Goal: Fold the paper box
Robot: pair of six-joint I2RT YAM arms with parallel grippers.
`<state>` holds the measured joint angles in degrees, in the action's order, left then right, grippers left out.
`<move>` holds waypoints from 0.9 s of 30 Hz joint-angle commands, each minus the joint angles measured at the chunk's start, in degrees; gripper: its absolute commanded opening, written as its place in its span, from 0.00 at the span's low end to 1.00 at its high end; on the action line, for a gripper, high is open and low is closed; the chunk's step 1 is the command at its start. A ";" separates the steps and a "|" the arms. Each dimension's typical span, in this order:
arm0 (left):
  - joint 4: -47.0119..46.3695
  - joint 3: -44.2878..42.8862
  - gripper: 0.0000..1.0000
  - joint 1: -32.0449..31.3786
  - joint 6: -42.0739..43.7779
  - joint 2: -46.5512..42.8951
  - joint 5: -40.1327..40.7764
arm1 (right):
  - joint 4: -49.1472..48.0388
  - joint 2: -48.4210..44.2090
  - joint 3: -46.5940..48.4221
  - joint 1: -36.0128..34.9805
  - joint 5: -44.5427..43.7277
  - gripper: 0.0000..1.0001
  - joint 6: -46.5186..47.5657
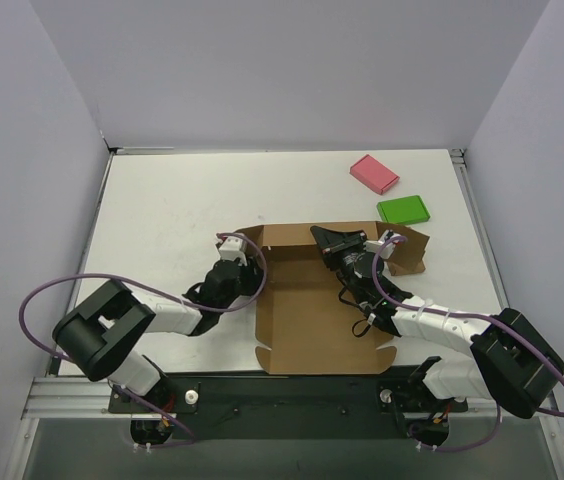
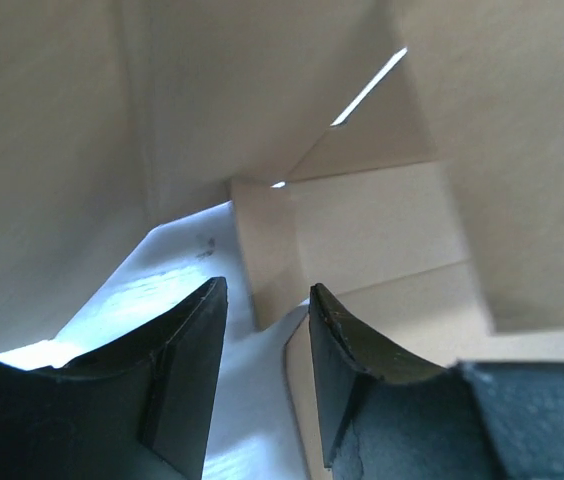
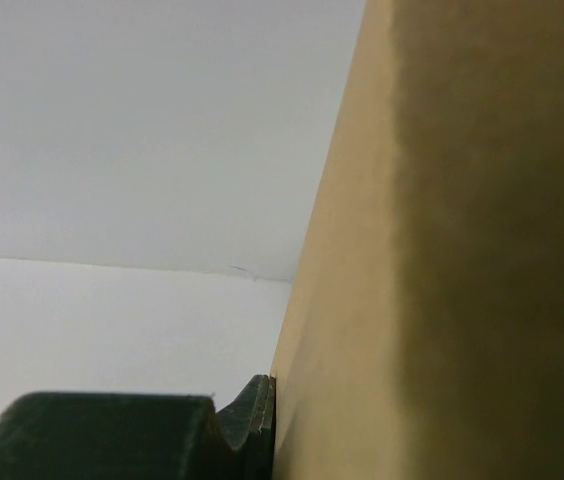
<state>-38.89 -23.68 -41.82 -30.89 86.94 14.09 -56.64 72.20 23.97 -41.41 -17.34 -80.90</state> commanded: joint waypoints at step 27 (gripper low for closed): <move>-0.95 -2.16 0.51 -4.14 7.68 -10.36 -7.67 | 2.32 -2.94 -1.82 -0.60 -4.19 0.00 3.29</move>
<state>-43.44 -26.24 -45.78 -28.23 87.24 9.37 -56.38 71.44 22.92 -41.41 -19.05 -80.93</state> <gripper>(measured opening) 0.507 0.045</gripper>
